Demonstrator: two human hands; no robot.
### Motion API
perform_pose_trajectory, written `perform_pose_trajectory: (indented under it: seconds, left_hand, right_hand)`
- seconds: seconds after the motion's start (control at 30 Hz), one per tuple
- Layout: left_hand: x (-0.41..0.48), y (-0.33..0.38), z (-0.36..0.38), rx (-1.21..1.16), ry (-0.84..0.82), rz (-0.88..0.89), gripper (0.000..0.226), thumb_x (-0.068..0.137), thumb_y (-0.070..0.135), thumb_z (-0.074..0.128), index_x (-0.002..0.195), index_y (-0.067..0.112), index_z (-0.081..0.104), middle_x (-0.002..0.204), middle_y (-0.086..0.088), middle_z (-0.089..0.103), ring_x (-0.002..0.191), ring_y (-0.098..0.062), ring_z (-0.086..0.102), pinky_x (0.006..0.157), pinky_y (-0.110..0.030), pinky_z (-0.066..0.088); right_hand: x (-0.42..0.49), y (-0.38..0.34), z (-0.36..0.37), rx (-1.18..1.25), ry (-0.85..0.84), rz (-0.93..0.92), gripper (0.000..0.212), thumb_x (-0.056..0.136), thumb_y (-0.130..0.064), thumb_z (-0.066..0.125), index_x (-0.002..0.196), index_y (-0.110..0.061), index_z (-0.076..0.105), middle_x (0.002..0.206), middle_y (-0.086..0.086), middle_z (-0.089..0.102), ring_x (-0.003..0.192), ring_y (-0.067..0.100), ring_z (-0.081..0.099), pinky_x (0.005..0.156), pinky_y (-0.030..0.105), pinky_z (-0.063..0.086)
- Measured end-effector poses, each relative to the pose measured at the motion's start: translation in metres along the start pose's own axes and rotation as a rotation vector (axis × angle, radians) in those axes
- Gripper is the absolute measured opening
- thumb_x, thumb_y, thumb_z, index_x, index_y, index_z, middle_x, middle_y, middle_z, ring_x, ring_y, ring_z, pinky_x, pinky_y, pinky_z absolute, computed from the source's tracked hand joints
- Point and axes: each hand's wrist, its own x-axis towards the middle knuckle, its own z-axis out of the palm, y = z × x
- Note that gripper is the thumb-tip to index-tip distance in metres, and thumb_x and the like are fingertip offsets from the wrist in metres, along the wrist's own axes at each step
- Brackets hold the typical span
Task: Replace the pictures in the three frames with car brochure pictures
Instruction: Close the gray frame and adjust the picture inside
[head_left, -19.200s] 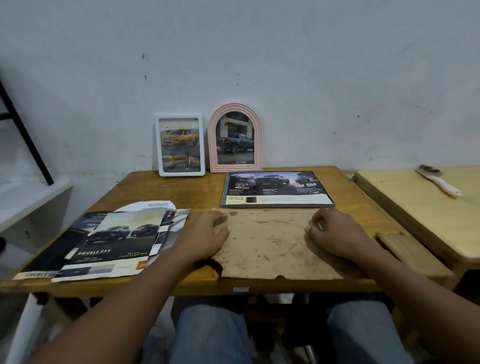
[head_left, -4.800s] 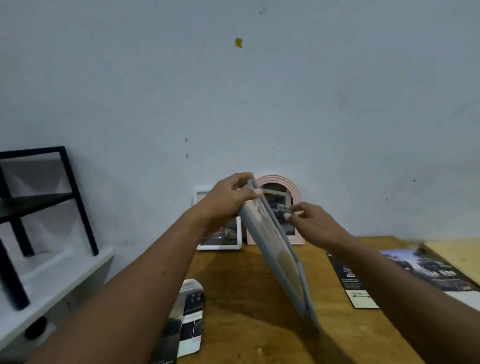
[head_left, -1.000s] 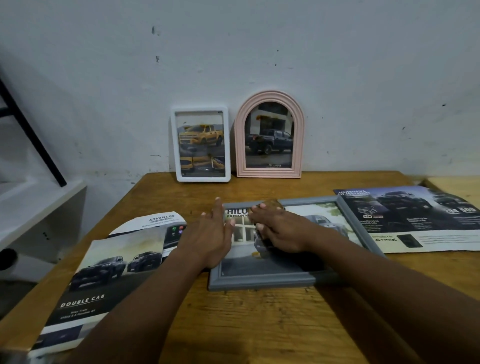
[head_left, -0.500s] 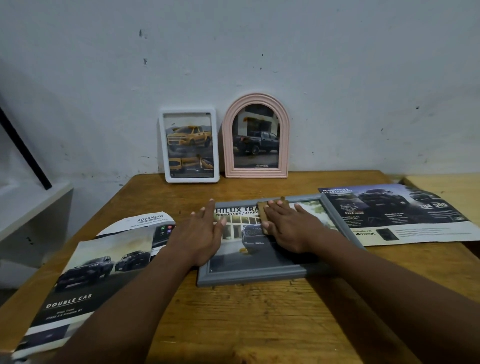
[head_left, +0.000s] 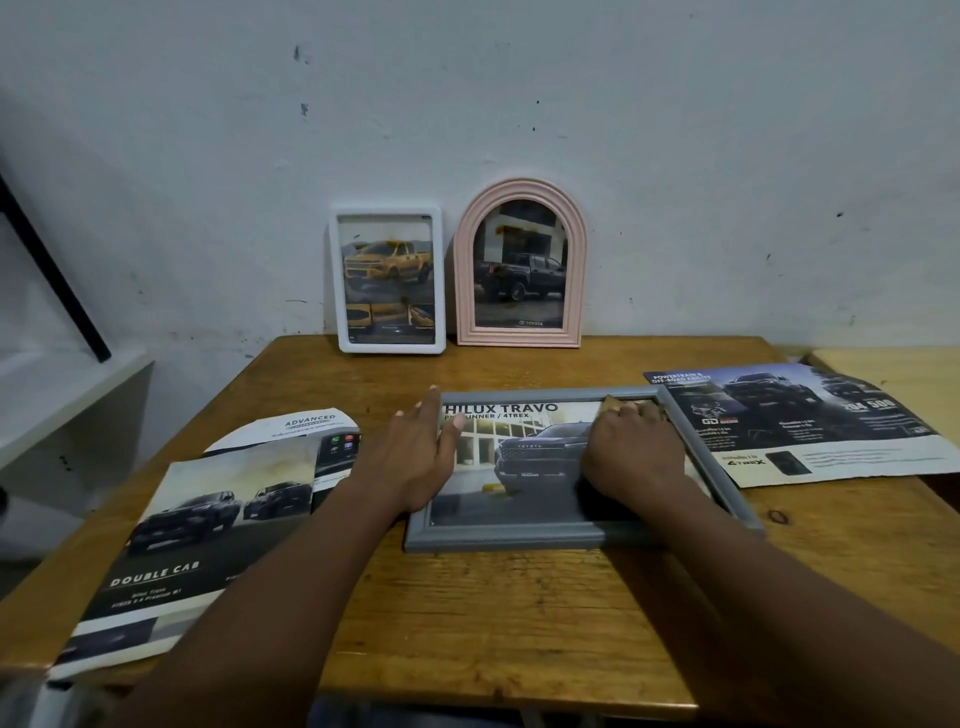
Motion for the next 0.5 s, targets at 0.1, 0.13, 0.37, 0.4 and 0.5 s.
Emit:
perform_pose_trajectory:
  seconds: [0.1, 0.13, 0.37, 0.4, 0.5]
  left_hand:
    - [0.001, -0.002, 0.001, -0.037, 0.010, 0.002, 0.067, 0.107, 0.054, 0.018, 0.162, 0.016, 0.012, 0.160, -0.016, 0.037, 0.147, -0.036, 0.034, 0.113, -0.049, 0.031]
    - [0.002, -0.003, 0.002, -0.047, 0.011, 0.001, 0.067, 0.107, 0.054, 0.018, 0.162, 0.017, 0.012, 0.160, -0.016, 0.038, 0.147, -0.036, 0.034, 0.113, -0.050, 0.032]
    - [0.005, -0.010, 0.005, -0.117, 0.035, 0.000, 0.064, 0.107, 0.051, 0.017, 0.162, 0.018, 0.015, 0.154, -0.015, 0.046, 0.144, -0.037, 0.038, 0.112, -0.052, 0.035]
    - [0.005, -0.011, 0.005, -0.128, 0.038, -0.003, 0.063, 0.107, 0.051, 0.017, 0.161, 0.018, 0.016, 0.153, -0.015, 0.047, 0.143, -0.037, 0.039, 0.111, -0.052, 0.036]
    - [0.005, -0.010, 0.005, -0.136, 0.047, -0.018, 0.061, 0.108, 0.047, 0.020, 0.162, 0.019, 0.014, 0.148, -0.016, 0.051, 0.139, -0.035, 0.044, 0.109, -0.049, 0.036]
  right_hand:
    - [-0.001, -0.012, -0.007, -0.046, 0.058, -0.044, 0.028, 0.094, -0.024, 0.049, 0.114, -0.008, 0.060, 0.117, 0.011, 0.064, 0.118, 0.032, 0.049, 0.095, 0.039, 0.043]
    - [-0.001, -0.016, -0.006, -0.021, 0.076, -0.065, 0.025, 0.095, -0.021, 0.050, 0.114, -0.009, 0.060, 0.115, 0.010, 0.065, 0.119, 0.031, 0.049, 0.093, 0.039, 0.043]
    - [-0.001, -0.059, -0.002, 0.163, 0.138, -0.275, 0.026, 0.091, -0.015, 0.059, 0.117, -0.013, 0.063, 0.111, 0.012, 0.066, 0.116, 0.029, 0.049, 0.093, 0.039, 0.044]
    - [0.001, -0.063, -0.001, 0.213, 0.130, -0.314, 0.028, 0.091, -0.017, 0.060, 0.119, -0.015, 0.063, 0.114, 0.012, 0.064, 0.116, 0.029, 0.050, 0.095, 0.040, 0.044]
    - [0.001, -0.079, 0.004, 0.356, 0.091, -0.511, 0.030, 0.090, -0.024, 0.062, 0.120, -0.025, 0.065, 0.117, 0.008, 0.065, 0.114, 0.027, 0.053, 0.097, 0.044, 0.047]
